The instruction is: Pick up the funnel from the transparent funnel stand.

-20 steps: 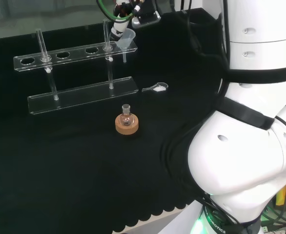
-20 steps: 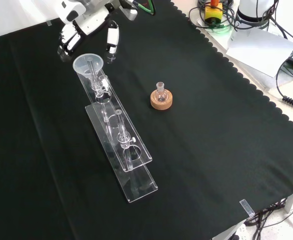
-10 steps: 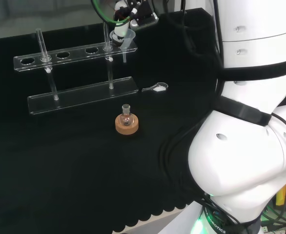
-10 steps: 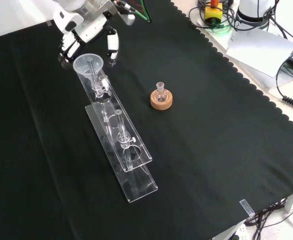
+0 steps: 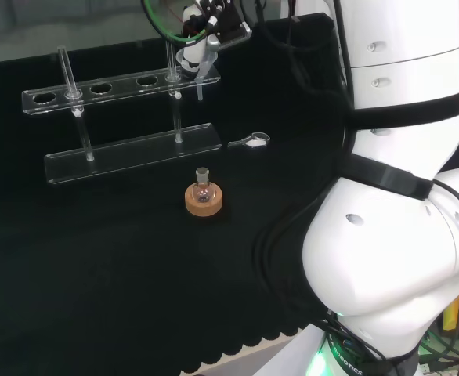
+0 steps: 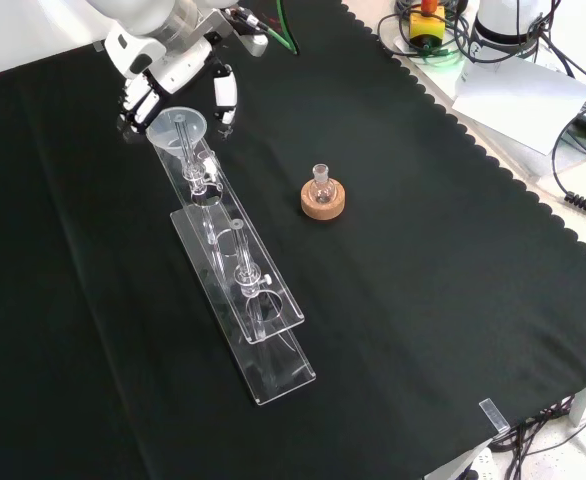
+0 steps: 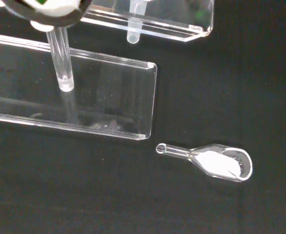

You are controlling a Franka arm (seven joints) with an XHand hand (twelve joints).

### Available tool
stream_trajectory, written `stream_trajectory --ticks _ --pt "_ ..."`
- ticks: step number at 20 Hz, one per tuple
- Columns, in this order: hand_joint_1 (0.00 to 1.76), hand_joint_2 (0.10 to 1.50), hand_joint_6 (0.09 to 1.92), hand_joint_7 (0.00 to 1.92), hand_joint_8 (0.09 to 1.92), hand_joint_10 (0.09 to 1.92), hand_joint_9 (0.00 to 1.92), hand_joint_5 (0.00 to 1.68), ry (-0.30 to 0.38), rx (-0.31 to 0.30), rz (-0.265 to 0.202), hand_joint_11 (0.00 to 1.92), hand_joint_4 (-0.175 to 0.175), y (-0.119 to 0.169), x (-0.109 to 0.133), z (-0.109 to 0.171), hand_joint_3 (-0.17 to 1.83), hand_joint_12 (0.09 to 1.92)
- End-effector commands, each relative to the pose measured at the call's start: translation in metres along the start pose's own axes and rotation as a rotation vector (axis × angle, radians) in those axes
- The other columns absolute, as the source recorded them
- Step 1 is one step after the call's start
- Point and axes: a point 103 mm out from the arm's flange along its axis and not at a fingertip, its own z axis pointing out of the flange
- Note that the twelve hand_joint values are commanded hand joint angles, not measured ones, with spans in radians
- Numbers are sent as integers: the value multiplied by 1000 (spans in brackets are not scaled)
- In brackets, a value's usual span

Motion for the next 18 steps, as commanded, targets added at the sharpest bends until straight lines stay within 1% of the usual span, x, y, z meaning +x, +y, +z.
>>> stream_trajectory --ticks 1,12,15,18 --pt "794 663 87 0 646 800 270 190 -18 4 2 379 -106 6 -4 4 439 1393" --pt "801 638 87 0 627 804 254 189 -22 0 11 335 -104 13 -11 9 503 1403" --pt "803 638 87 0 624 804 252 190 -35 -3 11 331 -102 14 -12 10 507 1403" --pt "808 629 87 2 654 761 343 206 -40 1 4 325 -100 16 -12 12 534 1400"
